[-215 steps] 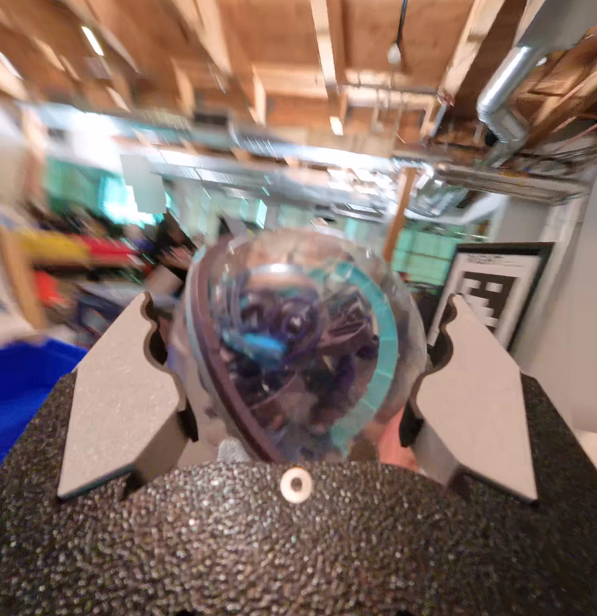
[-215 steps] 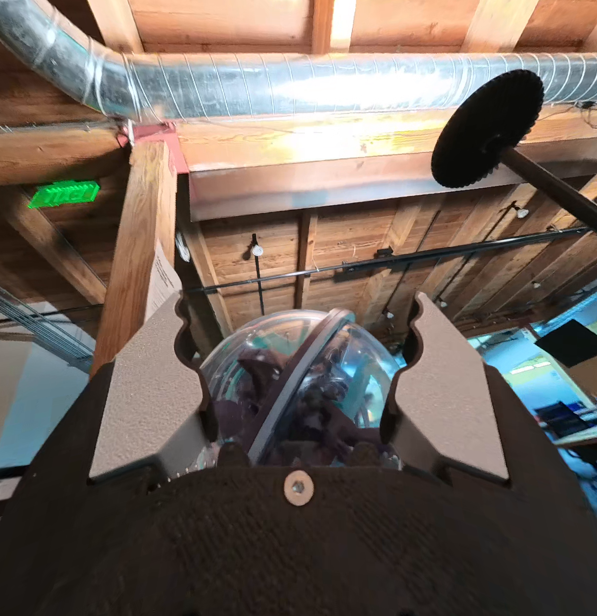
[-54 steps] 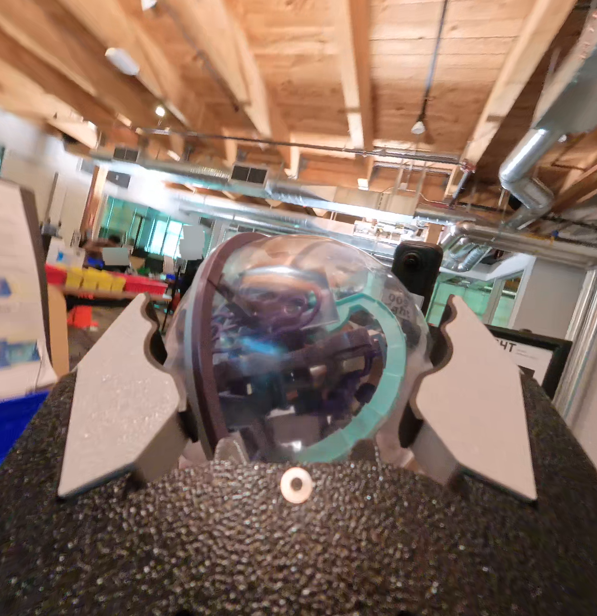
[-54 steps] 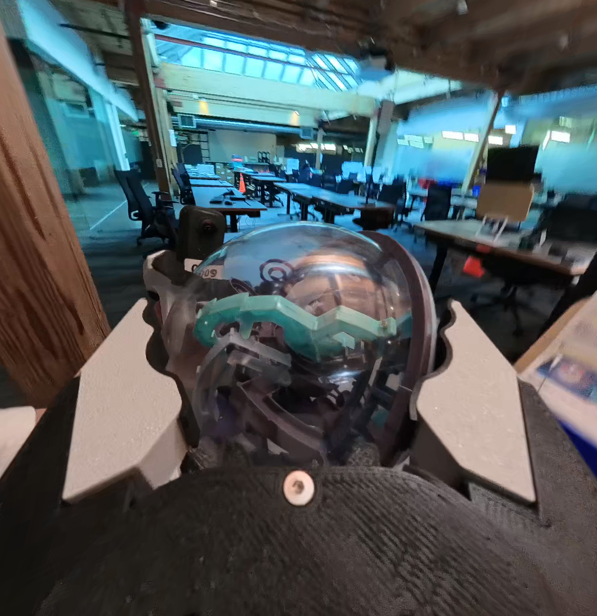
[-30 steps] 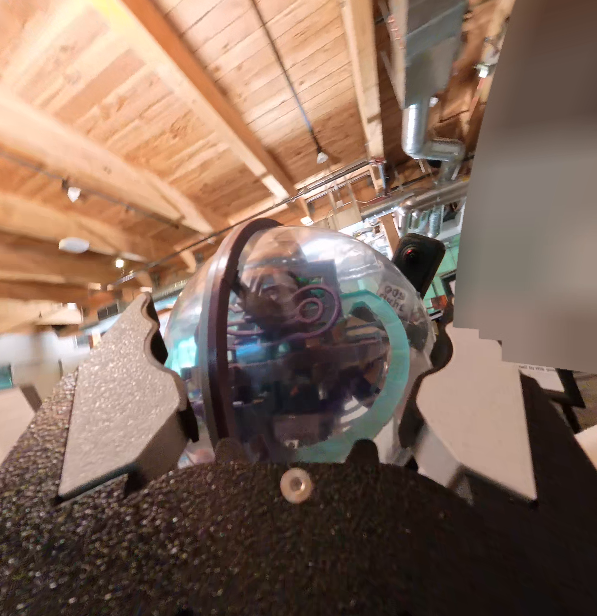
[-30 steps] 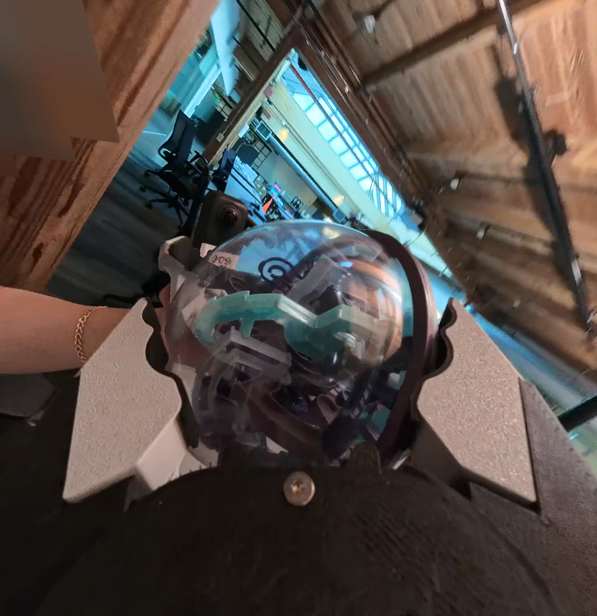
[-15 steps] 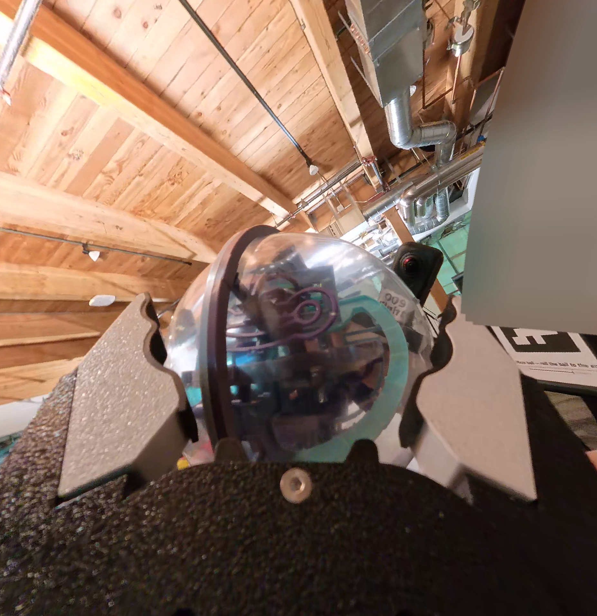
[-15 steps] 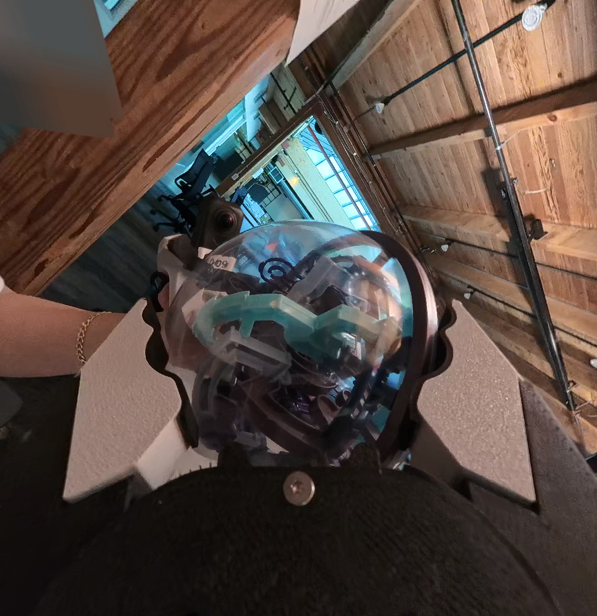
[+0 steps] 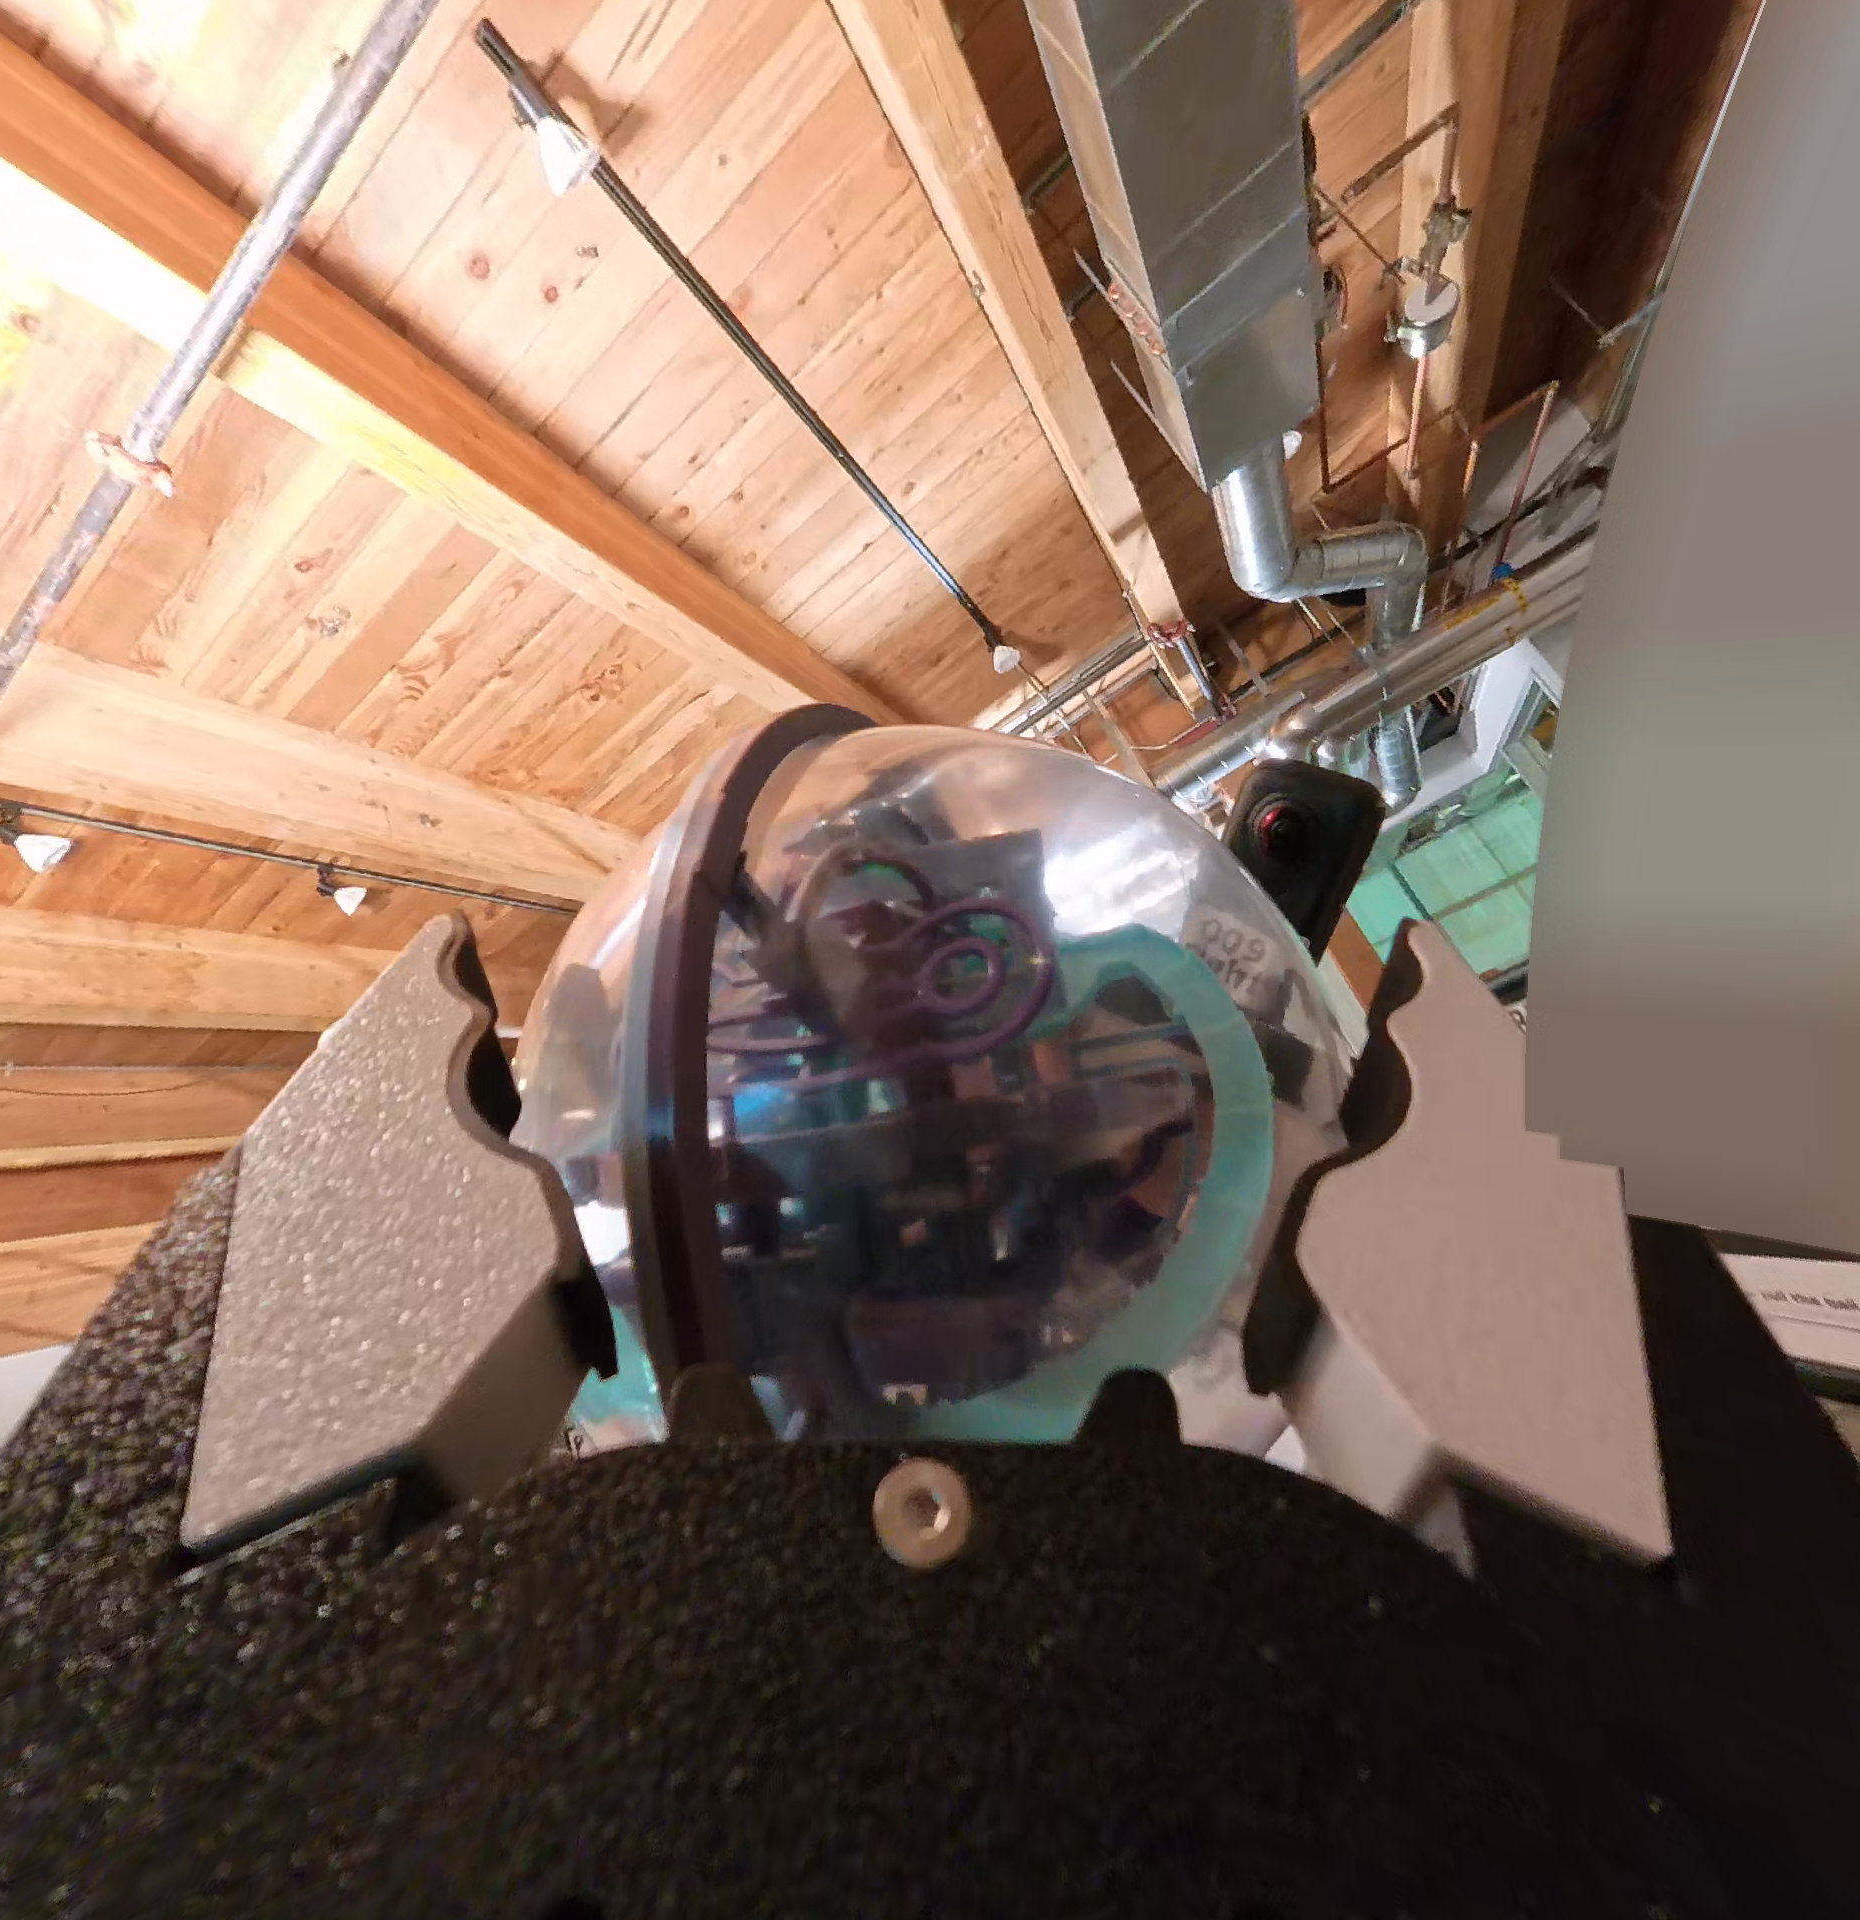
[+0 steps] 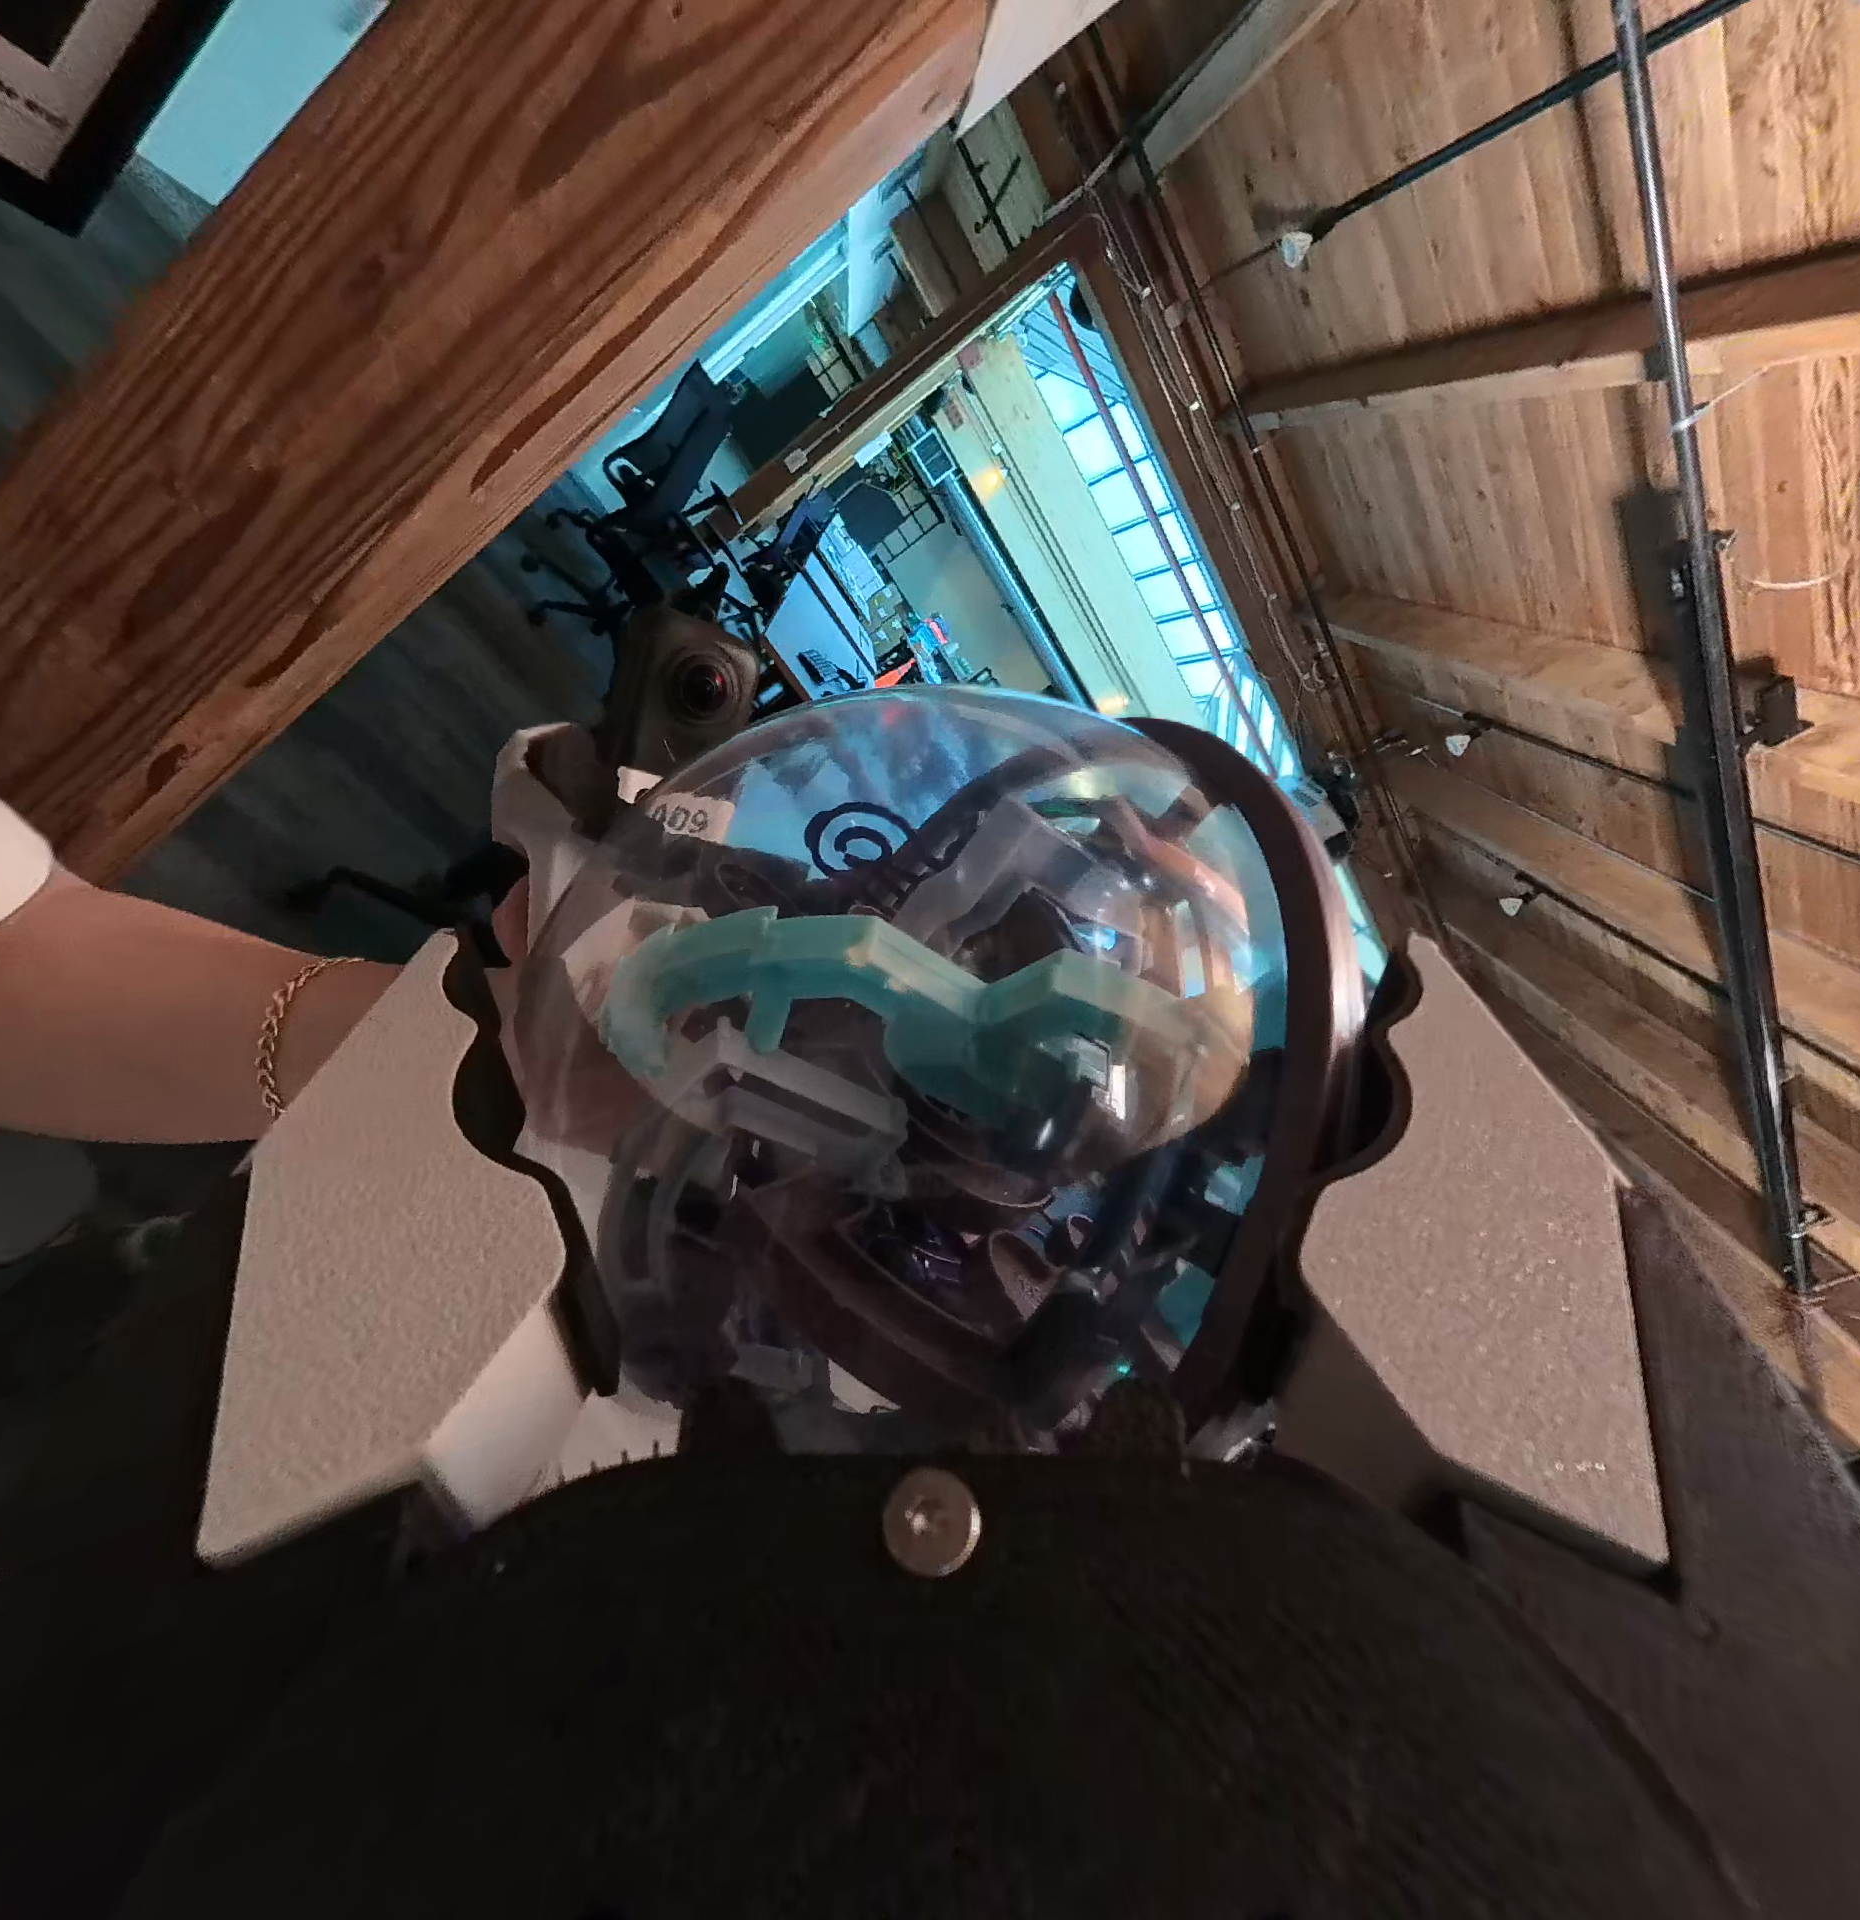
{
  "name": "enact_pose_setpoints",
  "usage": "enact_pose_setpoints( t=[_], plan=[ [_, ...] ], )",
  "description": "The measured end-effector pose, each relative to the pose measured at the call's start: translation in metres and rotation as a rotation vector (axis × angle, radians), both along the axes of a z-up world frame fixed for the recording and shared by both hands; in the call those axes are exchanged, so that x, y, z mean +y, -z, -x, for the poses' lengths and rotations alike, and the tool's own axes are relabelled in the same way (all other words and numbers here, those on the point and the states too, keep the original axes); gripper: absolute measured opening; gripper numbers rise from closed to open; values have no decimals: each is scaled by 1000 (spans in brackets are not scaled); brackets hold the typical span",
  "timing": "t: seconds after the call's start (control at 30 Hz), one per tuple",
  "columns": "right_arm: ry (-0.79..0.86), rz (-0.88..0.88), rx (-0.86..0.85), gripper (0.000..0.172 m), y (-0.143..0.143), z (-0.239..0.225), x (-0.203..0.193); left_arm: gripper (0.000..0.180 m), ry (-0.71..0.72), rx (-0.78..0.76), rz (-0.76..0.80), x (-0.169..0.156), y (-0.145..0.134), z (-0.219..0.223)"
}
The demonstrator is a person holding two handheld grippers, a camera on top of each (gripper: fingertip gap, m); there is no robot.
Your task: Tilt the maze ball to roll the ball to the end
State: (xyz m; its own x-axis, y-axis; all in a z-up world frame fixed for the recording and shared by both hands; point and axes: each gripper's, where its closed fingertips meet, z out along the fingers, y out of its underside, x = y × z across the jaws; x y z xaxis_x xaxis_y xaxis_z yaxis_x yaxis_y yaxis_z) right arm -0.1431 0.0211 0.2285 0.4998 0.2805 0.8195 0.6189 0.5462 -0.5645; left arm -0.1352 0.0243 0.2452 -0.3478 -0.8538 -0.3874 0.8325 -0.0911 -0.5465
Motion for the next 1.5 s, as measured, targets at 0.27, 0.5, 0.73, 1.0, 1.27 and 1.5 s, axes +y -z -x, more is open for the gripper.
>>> enact_pose_setpoints(
  t=[0.27,0.5,0.73,1.0,1.27,1.5],
  plan=[
    [66,101,-26,158,-14,6,17,157,61,-13,106,19,-15,6],
    [60,60,-81,158,-14,29,6,156,74,-59,84,10,-17,30],
    [80,413,786,157,40,-101,96,156,3,703,364,94,49,-106],
    [86,509,874,158,99,-122,122,156,11,794,457,120,110,-127],
    [81,483,828,157,104,-121,124,157,4,744,439,122,116,-126],
    [-12,239,541,157,60,-77,86,156,-71,446,233,86,68,-81]
  ],
)
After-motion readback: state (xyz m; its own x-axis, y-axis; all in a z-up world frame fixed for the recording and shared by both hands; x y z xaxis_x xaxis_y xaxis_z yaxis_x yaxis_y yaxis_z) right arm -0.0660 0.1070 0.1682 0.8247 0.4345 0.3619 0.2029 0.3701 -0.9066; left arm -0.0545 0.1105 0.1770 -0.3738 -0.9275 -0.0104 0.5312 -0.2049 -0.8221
